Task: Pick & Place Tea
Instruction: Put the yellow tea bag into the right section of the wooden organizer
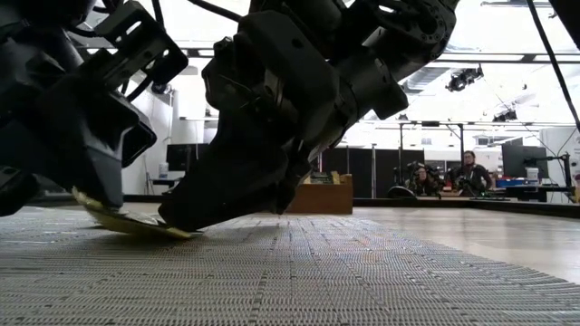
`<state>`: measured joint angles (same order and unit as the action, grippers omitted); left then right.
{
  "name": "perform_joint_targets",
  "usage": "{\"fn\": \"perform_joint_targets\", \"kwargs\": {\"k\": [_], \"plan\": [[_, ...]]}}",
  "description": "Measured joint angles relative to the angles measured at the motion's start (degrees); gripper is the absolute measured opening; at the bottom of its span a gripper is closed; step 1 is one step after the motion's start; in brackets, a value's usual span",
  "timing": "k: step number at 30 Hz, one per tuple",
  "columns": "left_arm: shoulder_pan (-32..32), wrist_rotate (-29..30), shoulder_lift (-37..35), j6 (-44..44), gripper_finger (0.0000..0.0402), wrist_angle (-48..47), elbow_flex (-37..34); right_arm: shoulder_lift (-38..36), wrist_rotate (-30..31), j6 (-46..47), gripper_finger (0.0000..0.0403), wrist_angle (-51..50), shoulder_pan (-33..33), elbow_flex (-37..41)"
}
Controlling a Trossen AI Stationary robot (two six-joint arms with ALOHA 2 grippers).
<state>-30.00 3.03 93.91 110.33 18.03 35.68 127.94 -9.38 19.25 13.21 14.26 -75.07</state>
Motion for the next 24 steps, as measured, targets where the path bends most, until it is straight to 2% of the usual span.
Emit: {"fn": "perform_joint_targets", "kwargs": {"k": [19, 24], "plan": [[0.0, -1.1, -0.1, -6.6, 0.0000, -2.0, 0.0, 0.0, -0.6, 1.1, 0.0133, 0.1, 0.0, 0.0], [0.0, 0.2, -2.7, -7.8, 0.0000, -3.6, 0.1, 0.0, -0.7, 1.3, 0.0133, 0.1, 0.0, 0.0]]}}
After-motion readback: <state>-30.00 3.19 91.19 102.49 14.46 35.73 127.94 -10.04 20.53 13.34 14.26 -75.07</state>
